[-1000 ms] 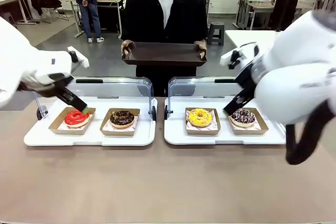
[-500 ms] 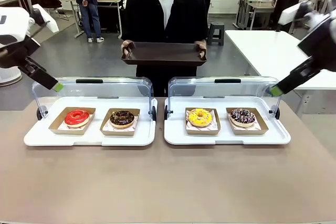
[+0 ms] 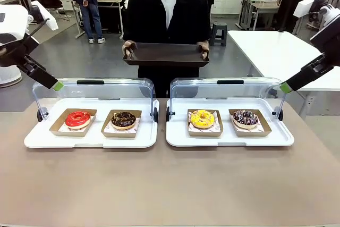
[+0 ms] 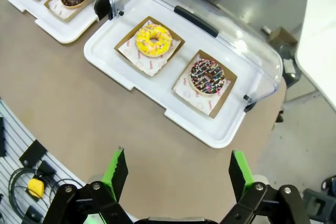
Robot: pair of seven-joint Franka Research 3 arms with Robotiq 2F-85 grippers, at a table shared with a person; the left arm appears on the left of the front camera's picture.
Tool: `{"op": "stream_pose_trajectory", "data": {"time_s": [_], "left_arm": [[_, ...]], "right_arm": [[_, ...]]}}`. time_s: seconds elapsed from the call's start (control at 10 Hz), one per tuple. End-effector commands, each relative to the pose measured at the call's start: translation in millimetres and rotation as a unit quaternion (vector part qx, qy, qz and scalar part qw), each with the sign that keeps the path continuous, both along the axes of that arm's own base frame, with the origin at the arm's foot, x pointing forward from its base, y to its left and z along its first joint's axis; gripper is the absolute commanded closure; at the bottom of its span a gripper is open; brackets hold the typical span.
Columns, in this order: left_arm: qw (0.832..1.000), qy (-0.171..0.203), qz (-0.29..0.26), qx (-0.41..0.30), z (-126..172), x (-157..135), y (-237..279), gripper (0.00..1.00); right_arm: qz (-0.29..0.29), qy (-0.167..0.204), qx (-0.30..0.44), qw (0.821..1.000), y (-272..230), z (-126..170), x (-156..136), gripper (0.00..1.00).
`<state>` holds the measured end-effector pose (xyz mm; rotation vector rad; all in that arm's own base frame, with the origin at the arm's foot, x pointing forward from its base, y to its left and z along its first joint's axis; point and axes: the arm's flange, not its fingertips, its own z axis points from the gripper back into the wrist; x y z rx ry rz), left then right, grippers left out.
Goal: Provide the desired donut to the person.
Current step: Pick up and lift the Paper togo box containing the Donut pointed at by the person.
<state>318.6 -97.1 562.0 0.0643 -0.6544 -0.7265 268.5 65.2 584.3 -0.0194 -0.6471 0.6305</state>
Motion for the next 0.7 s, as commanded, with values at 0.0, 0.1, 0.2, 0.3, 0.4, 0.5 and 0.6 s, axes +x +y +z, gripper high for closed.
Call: {"op": "stream_pose_trajectory", "data": {"time_s": [0.0,0.1,0.2,0.3,0.4,0.5,0.6], "left_arm": [[1.000,-0.001,0.000,0.000,0,0,0,0.00],[0.997,-0.001,-0.040,-0.062,10,9,22,0.00],[0.993,0.008,-0.067,-0.096,15,17,41,0.00],[0.988,0.011,-0.096,-0.118,19,29,54,0.00],[0.983,0.021,-0.117,-0.139,25,38,69,0.00],[0.978,0.026,-0.136,-0.156,26,48,85,0.00],[0.968,0.031,-0.169,-0.181,25,54,101,0.00]], "right_arm": [[0.000,0.000,0.000,1.000,0,0,0,0.00],[0.055,0.024,0.059,0.996,-17,10,11,0.00],[0.100,0.045,0.116,0.987,-37,20,28,0.00],[0.123,0.051,0.146,0.980,-52,26,43,0.00],[0.149,0.065,0.160,0.974,-65,27,59,0.00],[0.184,0.071,0.167,0.966,-77,25,73,0.00],[0.230,0.080,0.186,0.952,-91,21,86,0.00]]}}
